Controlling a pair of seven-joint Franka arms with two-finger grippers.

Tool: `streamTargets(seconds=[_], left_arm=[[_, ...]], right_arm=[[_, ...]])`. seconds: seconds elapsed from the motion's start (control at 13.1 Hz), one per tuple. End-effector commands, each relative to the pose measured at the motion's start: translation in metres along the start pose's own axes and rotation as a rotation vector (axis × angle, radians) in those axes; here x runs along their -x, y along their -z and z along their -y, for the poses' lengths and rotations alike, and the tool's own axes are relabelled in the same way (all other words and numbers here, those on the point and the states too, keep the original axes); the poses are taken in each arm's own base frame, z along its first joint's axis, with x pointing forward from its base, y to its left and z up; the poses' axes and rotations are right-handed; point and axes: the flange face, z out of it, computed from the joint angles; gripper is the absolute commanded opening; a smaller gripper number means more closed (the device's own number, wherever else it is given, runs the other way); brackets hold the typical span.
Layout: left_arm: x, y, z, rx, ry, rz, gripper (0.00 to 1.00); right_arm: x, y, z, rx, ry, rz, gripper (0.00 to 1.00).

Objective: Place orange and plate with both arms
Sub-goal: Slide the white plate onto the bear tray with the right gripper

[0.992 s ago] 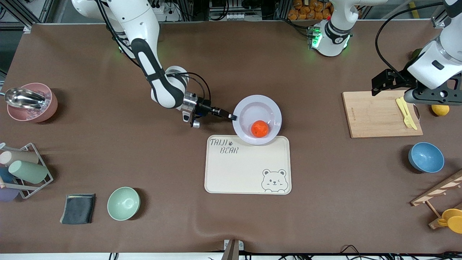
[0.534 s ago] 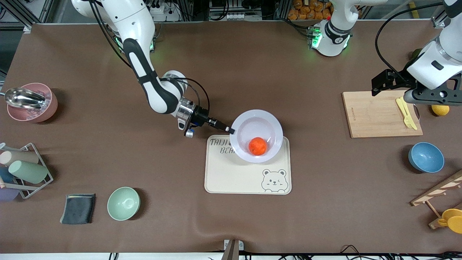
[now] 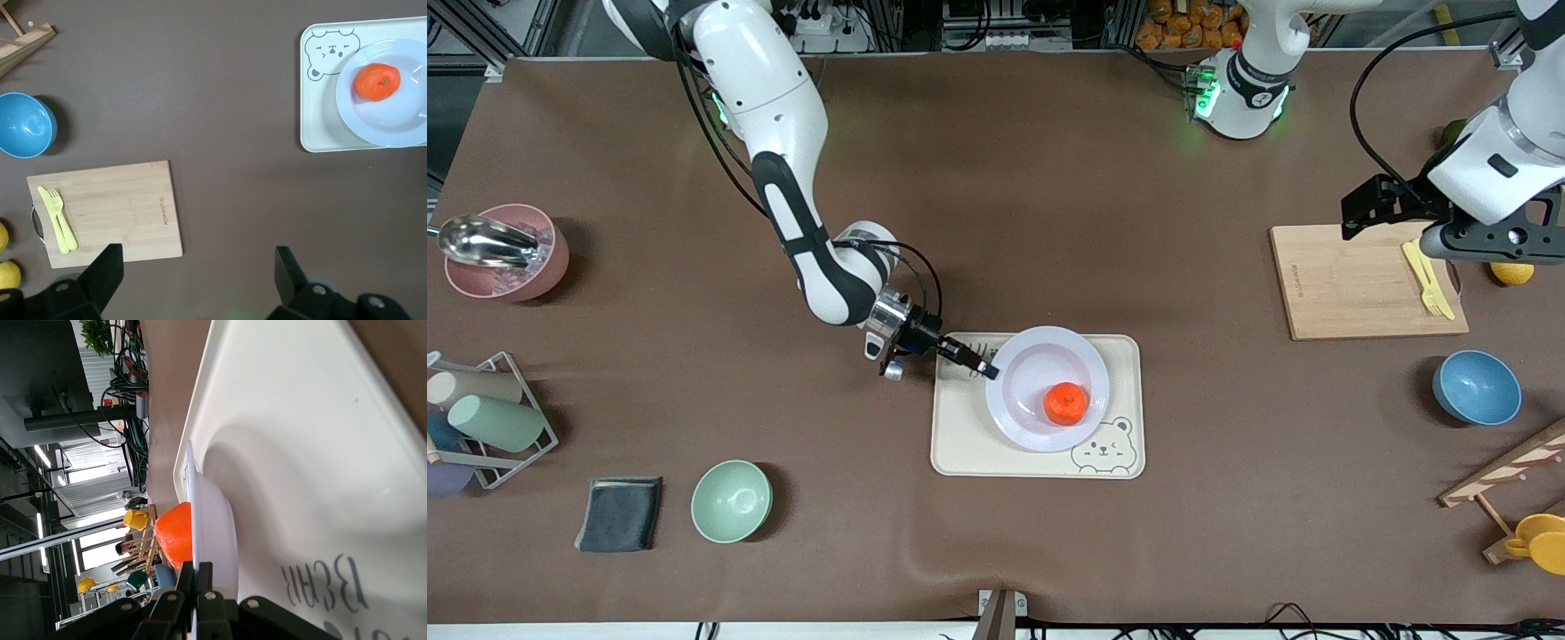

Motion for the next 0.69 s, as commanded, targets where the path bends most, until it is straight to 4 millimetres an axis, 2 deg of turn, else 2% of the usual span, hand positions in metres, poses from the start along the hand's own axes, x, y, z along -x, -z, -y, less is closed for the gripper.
streamTargets(seconds=[0.0,0.08,0.15,0.23,0.46,0.61], left_arm=[[-0.002,0.004,0.0,-0.021,-0.006,-0.012,1.0],[-0.002,0.004,0.0,-0.021,-0.006,-0.012,1.0],[-0.002,0.004,0.0,-0.021,-0.005,-0.012,1.0],[-0.002,0.004,0.0,-0.021,-0.005,-0.014,1.0],[-0.002,0.003,0.0,-0.023,-0.005,-0.012,1.0],[-0.002,0.003,-0.001,-0.023,-0.006,-0.012,1.0]], right_arm=[[-0.012,0.001,0.007,-0.015,0.01,-0.024,0.09],[-0.016,0.004,0.006,-0.01,0.009,-0.027,0.54],[-0.016,0.004,0.005,-0.001,0.013,-0.025,0.57],[-0.017,0.006,0.003,0.016,0.014,-0.034,0.63],[-0.022,0.012,-0.001,0.095,0.059,-0.045,0.63],[-0.025,0.013,0.002,0.127,0.028,-0.017,0.62]])
